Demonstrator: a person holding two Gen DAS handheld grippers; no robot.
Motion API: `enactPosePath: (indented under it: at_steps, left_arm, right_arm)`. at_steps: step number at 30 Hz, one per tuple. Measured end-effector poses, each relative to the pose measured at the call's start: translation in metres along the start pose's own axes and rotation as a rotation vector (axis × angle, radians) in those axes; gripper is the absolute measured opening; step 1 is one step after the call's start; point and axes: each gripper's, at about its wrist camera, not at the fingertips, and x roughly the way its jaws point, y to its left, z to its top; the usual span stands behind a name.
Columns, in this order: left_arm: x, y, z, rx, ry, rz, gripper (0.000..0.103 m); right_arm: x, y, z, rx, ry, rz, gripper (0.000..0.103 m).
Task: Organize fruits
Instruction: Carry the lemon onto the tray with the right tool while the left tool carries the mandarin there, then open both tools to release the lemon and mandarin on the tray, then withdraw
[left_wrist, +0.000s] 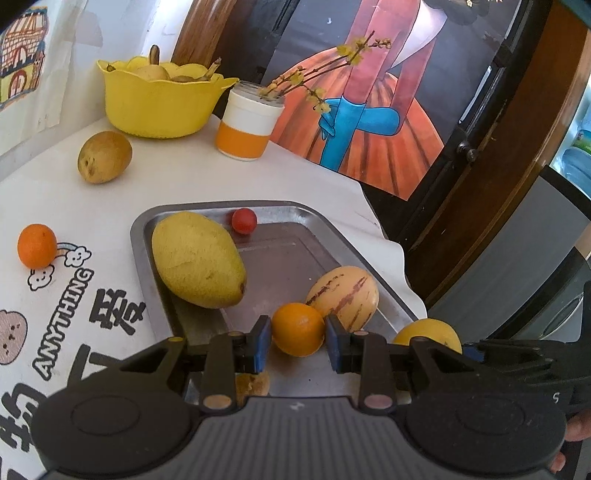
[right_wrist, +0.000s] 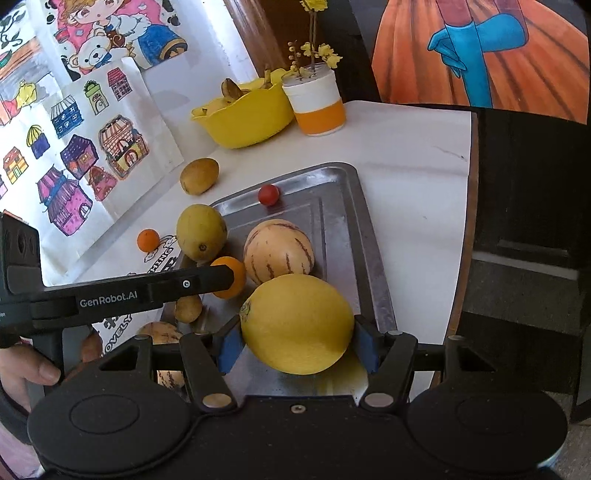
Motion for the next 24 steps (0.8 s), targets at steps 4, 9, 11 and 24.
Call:
enactPosePath:
  at_steps: [4, 9, 11, 24]
  left_arm:
    - [0.002, -0.001, 0.001, 0.008, 0.008, 0.006, 0.035]
    - [-0.001, -0.002, 0.001, -0.013, 0.006, 0.002, 0.036]
    - [-0.005, -0.003, 0.002, -0.023, -0.003, -0.001, 0.043]
    - [-0.078, -0.006, -0.006, -0.016, -0.170, 0.021, 0.099]
  right_arm:
    - [-0.001, 0.003, -0.003, -0.018, -0.010, -0.006, 0.065]
    - [-0.005, 0.003, -0.006, 0.000, -0.027, 0.007, 0.076]
    - [-0.009, 0.004, -0.007, 0.001, -0.043, 0.010, 0.079]
    - [-0.044, 0.036, -0.030, -0.089, -0.133, -0.008, 0.098]
